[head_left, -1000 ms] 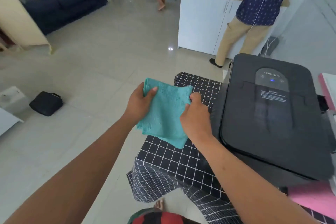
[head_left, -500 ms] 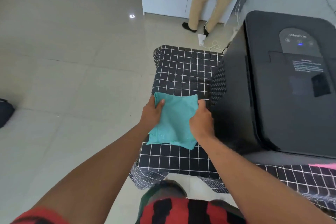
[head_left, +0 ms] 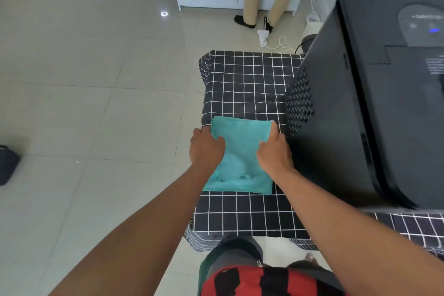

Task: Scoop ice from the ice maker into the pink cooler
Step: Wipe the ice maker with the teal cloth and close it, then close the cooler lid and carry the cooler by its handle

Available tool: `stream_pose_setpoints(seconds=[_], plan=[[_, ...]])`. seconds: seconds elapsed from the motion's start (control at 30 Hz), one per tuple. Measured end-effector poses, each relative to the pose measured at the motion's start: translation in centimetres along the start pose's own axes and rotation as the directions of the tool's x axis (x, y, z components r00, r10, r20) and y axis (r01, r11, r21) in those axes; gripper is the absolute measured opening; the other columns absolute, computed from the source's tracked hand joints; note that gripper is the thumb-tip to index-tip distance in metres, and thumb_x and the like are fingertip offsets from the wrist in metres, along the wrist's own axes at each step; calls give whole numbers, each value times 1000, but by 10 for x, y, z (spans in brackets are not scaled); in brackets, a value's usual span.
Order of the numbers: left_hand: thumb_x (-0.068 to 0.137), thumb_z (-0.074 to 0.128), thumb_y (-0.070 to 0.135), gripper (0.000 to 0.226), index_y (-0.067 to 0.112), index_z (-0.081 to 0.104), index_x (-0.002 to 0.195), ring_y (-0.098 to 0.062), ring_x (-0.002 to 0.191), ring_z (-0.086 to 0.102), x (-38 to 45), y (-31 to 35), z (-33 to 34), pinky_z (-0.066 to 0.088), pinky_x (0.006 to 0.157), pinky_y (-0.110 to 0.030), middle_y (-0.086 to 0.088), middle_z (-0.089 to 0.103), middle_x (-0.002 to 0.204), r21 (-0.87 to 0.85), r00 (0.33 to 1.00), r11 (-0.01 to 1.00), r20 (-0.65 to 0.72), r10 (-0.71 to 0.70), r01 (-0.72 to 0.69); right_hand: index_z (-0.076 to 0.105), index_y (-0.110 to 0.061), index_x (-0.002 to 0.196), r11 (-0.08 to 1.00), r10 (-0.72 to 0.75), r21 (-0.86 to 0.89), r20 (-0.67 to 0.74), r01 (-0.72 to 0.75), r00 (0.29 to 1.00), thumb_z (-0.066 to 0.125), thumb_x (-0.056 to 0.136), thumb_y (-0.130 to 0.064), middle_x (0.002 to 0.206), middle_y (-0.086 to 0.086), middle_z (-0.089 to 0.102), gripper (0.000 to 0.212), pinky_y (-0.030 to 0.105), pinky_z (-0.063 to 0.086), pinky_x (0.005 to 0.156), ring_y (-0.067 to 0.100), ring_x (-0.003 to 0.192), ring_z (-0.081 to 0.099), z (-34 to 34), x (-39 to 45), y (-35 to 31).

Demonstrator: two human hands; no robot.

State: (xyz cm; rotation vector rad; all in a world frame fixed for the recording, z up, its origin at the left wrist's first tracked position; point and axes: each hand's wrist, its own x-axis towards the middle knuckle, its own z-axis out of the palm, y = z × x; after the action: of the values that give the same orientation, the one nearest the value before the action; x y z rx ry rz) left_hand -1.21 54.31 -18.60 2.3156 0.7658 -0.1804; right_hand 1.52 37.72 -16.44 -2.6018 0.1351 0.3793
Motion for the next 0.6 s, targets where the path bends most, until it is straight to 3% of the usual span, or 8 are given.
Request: stream_pose_setpoints(seconds=[0.1, 0.2, 0.27, 0.37, 0.43, 0.6], plan=[[88, 52, 34, 43, 17, 51, 128, -26, 103, 54, -11, 2, -11, 47, 81, -37, -5, 48, 119, -36, 999, 999, -47, -23, 21, 21, -14, 150, 995, -76, 62, -64, 80, 995, 50, 94, -24, 142, 12, 38, 64, 41, 34, 105, 31, 127, 38, -8, -17, -11], [87, 55, 29, 38, 16, 58, 122, -20, 84, 64, -20, 10, -37, 52, 74, -34, -1, 59, 110, -327, 993, 945, -101, -58, 22, 34, -14, 145, 921, -160, 318, -213, 224, 964, 53, 92, -23, 142, 8, 42, 57, 32, 30, 108, 22, 130, 40, -35, -37, -37], [88, 55, 26, 29, 19, 62, 114, -17, 81, 65, -25, 23, -64, 53, 74, -34, 5, 65, 95, -439, 992, 899, -110, -65, 10, 39, -15, 142, 861, -195, 409, -284, 303, 939, 56, 91, -20, 139, 6, 48, 53, 28, 33, 106, 16, 127, 45, -63, -48, -57], [89, 52, 18, 16, 19, 67, 96, -21, 79, 69, -34, 60, -108, 55, 64, -30, 0, 70, 84, -581, 997, 811, -70, 30, -66, 43, -17, 139, 787, -244, 471, -354, 397, 903, 58, 90, -19, 132, 2, 54, 52, 23, 36, 100, 10, 121, 50, -116, -64, -76], [91, 52, 16, 17, 16, 69, 94, -17, 71, 67, -44, 96, -137, 53, 55, -23, -4, 71, 82, -607, 990, 782, -81, 118, -143, 45, -19, 138, 745, -272, 495, -387, 447, 881, 59, 91, -20, 130, -2, 56, 49, 18, 37, 98, 6, 118, 51, -154, -73, -83], [93, 52, 19, 20, 15, 71, 97, -17, 71, 69, -79, 201, -182, 57, 66, -30, -7, 72, 86, -615, 929, 706, -132, 346, -350, 51, -22, 132, 702, -296, 447, -526, 555, 798, 60, 89, -17, 124, -8, 60, 43, 2, 35, 88, -1, 112, 54, -247, -81, -66]])
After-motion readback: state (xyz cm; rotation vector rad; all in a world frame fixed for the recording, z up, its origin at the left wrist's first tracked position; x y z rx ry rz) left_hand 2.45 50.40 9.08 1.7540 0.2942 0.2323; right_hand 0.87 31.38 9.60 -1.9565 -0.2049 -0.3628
